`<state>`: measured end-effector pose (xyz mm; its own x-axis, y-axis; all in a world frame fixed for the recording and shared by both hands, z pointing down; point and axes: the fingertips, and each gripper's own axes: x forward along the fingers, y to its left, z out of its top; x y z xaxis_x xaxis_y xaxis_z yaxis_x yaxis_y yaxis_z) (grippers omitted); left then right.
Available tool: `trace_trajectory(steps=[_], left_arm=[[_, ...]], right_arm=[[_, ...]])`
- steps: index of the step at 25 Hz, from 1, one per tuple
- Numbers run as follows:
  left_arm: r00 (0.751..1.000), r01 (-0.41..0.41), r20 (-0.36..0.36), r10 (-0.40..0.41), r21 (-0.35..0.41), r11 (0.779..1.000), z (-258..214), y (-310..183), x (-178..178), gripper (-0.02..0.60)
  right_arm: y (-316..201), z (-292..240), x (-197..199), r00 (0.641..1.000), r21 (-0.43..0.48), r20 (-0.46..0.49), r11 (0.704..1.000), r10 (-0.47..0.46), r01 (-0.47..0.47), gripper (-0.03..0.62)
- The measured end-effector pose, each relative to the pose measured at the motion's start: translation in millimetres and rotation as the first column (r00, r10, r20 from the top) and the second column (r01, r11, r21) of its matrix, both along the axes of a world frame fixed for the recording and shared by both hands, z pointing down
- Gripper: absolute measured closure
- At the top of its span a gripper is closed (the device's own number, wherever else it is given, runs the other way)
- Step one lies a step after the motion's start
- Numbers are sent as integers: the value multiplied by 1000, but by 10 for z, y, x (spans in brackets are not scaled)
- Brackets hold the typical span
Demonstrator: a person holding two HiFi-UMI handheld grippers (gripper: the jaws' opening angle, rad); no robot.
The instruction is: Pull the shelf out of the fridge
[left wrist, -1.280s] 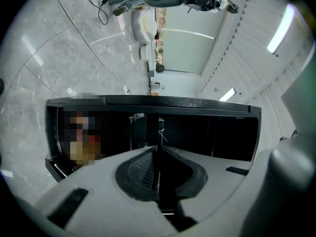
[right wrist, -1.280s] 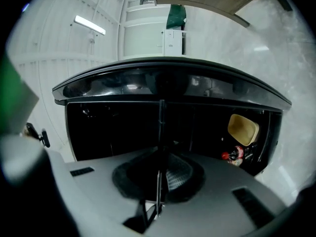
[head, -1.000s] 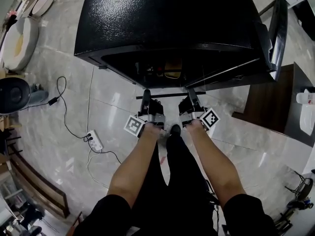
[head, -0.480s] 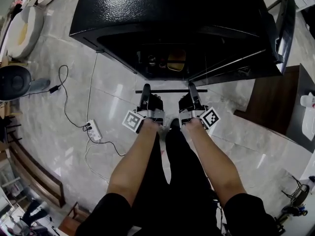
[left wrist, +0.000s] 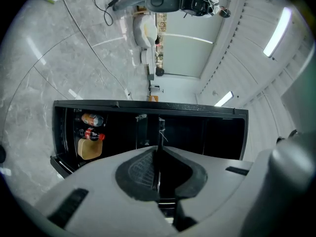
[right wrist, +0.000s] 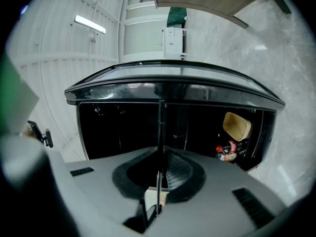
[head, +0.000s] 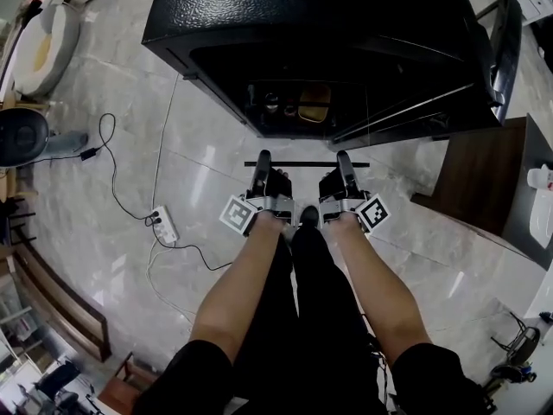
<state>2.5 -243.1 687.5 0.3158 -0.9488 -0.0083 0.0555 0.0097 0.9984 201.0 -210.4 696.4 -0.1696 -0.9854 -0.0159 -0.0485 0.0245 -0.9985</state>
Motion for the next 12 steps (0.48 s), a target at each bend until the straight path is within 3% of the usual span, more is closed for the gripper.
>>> trace_trajectory(steps=[12], left_arm=[[1000,-23,8,23,1,1000,4,202,-52,552]], right_arm=[[204,-36,-52,1000,20,-9,1000,11,-11,560]])
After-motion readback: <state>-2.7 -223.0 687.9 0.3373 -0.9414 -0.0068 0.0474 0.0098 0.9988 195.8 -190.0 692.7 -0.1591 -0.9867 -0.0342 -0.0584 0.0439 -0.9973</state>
